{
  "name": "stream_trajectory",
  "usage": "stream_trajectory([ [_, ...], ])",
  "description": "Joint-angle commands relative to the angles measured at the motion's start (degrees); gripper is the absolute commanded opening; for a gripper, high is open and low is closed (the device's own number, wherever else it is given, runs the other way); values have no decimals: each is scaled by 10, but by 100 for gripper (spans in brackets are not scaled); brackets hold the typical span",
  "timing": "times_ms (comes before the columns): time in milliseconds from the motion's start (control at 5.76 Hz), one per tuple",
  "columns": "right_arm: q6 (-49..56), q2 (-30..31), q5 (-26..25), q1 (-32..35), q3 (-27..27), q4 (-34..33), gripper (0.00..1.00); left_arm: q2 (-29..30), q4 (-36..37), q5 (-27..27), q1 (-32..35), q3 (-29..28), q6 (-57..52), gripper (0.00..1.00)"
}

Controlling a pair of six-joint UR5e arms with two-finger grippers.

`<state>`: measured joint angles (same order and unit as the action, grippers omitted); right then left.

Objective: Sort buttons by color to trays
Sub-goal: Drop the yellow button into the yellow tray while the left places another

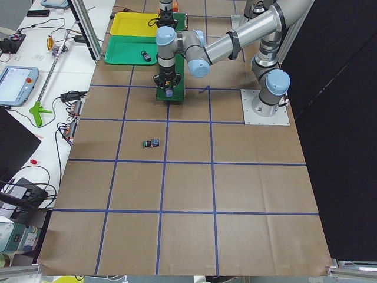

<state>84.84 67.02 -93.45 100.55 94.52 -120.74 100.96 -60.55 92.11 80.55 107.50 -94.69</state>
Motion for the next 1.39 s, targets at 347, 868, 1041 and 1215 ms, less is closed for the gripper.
stream_trajectory([
  [347,133,-75,-8,-118,-37,-159,15,47,16,-1,93,-5,-17,16],
  [868,112,-125,1,-149,-42,-239,100,35,13,0,92,-18,-9,87],
  [1041,112,-90,-1,-148,-40,-231,100,21,9,-1,46,-19,20,87],
  [1215,98,-36,1,-138,-41,-122,100,4,10,-1,-22,-18,44,87],
])
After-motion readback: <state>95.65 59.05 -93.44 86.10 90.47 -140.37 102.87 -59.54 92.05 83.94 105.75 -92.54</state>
